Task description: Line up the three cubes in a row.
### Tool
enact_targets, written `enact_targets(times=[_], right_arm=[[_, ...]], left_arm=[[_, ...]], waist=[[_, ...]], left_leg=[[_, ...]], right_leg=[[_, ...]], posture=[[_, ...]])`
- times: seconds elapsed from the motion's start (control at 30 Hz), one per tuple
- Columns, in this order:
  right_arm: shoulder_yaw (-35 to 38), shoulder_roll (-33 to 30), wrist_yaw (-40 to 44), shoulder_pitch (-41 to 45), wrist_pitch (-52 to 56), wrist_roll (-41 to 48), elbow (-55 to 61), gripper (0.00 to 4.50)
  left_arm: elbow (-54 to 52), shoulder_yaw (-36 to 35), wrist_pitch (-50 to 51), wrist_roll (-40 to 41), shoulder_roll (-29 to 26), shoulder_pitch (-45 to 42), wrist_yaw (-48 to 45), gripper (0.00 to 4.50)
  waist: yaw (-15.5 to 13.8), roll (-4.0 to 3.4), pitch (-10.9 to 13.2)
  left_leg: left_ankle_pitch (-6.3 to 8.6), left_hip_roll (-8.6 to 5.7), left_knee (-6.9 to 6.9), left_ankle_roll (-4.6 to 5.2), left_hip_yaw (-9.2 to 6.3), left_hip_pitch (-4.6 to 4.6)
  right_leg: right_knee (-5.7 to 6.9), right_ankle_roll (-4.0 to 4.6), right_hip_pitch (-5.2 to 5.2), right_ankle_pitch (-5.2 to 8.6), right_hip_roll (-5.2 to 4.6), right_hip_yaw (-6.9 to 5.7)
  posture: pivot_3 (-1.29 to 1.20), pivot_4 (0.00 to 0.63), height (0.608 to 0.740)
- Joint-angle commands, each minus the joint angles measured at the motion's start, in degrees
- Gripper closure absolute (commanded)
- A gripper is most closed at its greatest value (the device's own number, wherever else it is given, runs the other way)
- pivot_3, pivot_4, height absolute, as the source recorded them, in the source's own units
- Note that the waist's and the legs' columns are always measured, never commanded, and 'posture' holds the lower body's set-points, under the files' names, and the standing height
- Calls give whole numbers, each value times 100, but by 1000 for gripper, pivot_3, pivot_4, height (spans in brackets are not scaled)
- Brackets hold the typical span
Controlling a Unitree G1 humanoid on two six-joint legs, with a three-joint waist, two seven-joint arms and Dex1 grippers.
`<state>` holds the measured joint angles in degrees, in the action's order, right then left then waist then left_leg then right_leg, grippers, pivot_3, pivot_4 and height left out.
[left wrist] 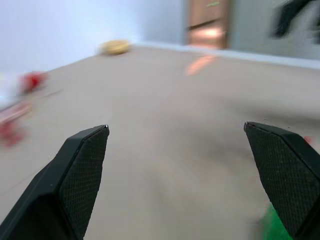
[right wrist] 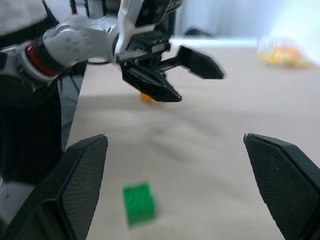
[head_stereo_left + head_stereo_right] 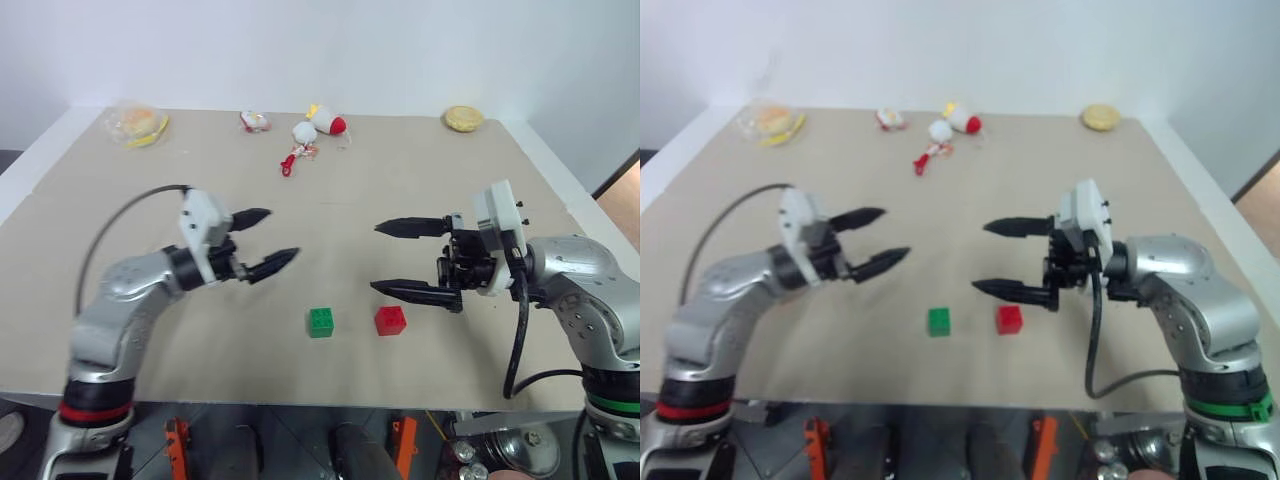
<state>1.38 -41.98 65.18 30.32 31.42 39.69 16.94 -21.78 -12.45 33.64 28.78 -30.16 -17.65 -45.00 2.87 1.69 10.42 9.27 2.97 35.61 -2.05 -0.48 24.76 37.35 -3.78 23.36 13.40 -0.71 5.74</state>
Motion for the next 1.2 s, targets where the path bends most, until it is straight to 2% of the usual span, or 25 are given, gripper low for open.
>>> enact_targets(times=[0.03, 0.17, 0.37, 0.67, 1.0, 1.1, 1.2], right_arm=[[-305, 264, 187, 466, -254, -217, -373, 0], [-640, 602, 356, 902, -420, -452, -746, 0], [-877, 915, 444, 1110, -552, -643, -870, 0], [-882, 1102, 400, 1185, -539, -737, -865, 0], [-820, 1070, 273, 1094, -476, -756, -742, 0], [-798, 1043, 251, 1074, -455, -747, -716, 0], [-789, 1020, 243, 1068, -450, -739, -714, 0]], left_arm=[[-105, -813, 12, 126, -488, 426, 57, 22], [390, -1306, -247, 109, -954, 831, -119, 22], [898, -1357, -502, 12, -1326, 1330, -478, 22], [1868, -1035, -1043, -329, -1352, 1266, -590, 22], [2427, -515, -1384, -545, -1270, 1045, -657, 22], [2514, -497, -1419, -569, -1261, 1018, -642, 780], [2541, -463, -1431, -587, -1251, 1003, -623, 1883]], waist=[[-2, 1, 1], [-28, 3, 1], [-29, 5, 1], [-26, 4, 1], [-25, 6, 0], [-25, 6, 0], [-24, 6, 0]], left_leg=[[0, 2, 0, 0, 0, 0], [0, 3, 1, -1, 3, 5], [4, 2, -4, -6, 12, 23], [4, 14, -15, -6, 18, 34], [3, 19, -14, -7, 24, 36], [4, 21, -15, -7, 25, 37], [3, 22, -14, -6, 25, 36]], right_leg=[[1, 4, 2, 0, 2, 0], [0, 8, 6, 1, -1, -4], [-4, 14, 21, 8, -20, -16], [12, 33, 54, 8, -14, -28], [18, 36, 61, 7, -12, -25], [24, 38, 64, 8, -10, -25], [30, 40, 66, 10, -9, -25]], posture=[[0, 150, 737], [0, 150, 737], [0, 150, 737], [0, 150, 737], [0, 150, 737], [0, 150, 737], [0, 150, 737]])
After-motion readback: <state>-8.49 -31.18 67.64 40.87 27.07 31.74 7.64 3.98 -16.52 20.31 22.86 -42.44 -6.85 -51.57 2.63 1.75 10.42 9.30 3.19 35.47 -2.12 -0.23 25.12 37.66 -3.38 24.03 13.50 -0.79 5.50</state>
